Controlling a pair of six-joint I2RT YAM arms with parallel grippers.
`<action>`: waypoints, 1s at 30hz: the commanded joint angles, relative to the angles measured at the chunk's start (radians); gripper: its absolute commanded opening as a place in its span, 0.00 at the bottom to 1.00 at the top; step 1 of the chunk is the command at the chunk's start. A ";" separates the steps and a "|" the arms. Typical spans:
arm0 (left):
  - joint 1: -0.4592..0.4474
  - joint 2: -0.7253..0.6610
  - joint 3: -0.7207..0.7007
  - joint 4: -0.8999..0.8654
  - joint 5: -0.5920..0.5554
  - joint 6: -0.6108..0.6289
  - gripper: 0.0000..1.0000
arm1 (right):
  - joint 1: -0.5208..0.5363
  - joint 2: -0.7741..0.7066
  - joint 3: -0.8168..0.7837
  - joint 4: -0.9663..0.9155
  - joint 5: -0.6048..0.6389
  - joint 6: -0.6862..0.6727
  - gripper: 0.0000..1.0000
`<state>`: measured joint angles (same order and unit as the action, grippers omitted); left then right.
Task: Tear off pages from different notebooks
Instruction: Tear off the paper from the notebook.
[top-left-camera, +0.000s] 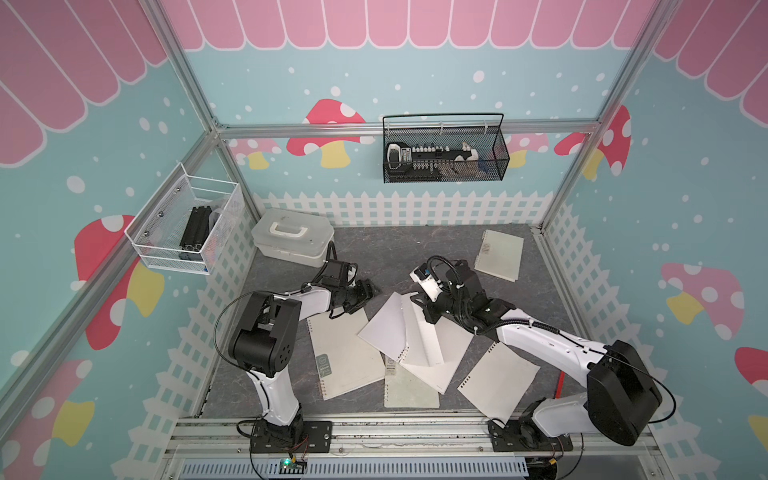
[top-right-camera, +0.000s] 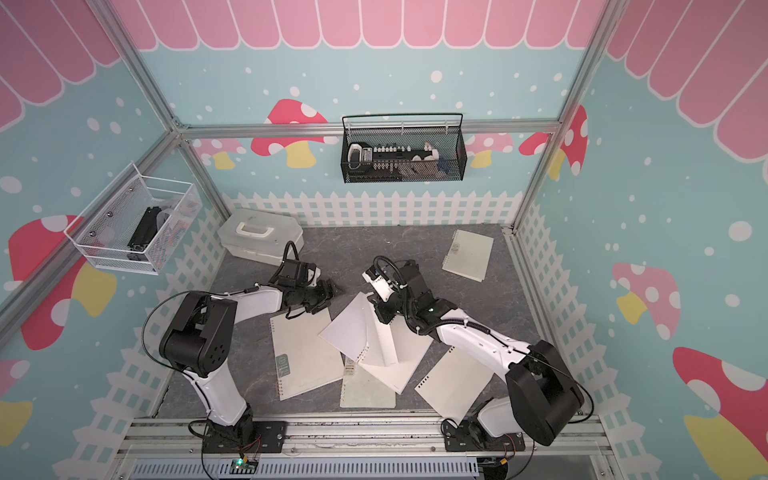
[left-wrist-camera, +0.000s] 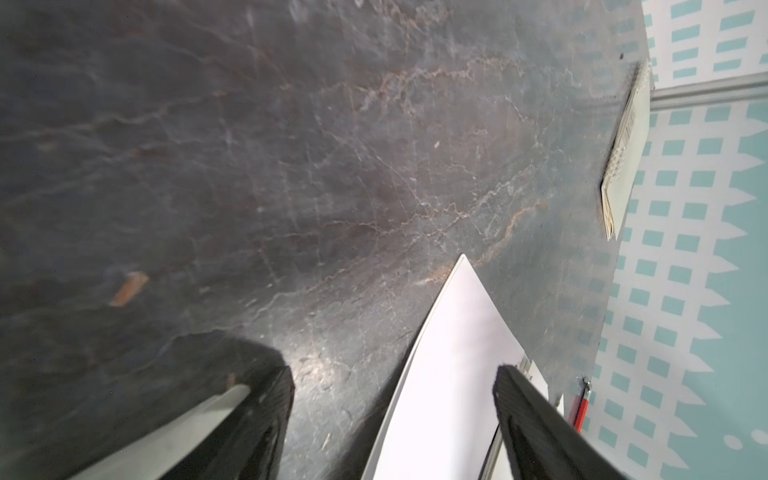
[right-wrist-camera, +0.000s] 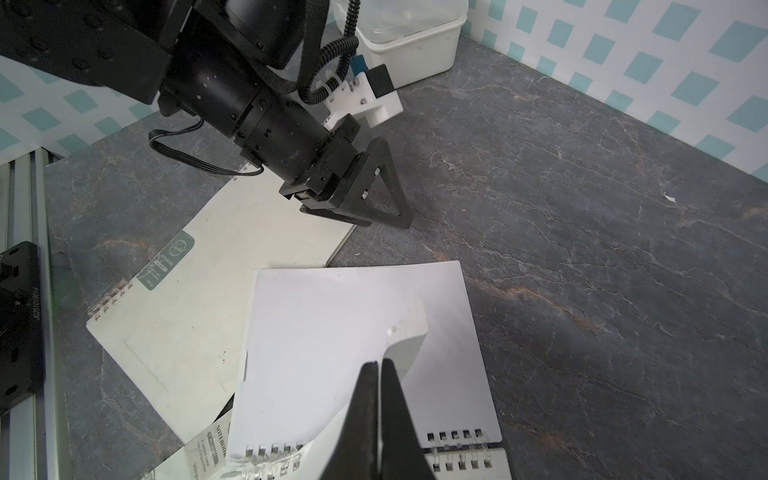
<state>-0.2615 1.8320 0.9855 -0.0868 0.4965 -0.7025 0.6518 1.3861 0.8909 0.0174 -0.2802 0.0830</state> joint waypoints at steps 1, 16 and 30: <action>-0.031 -0.004 -0.045 -0.091 0.024 0.051 0.79 | -0.015 -0.043 -0.028 0.037 -0.023 0.009 0.00; -0.053 -0.108 -0.133 -0.177 0.056 0.058 0.79 | -0.071 -0.076 -0.081 0.044 0.027 0.033 0.00; -0.075 -0.054 -0.113 -0.160 0.065 0.055 0.81 | -0.113 -0.106 -0.138 0.105 -0.117 0.045 0.00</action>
<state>-0.3176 1.7340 0.8833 -0.1833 0.5911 -0.6613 0.5385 1.2945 0.7635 0.0898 -0.3714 0.1219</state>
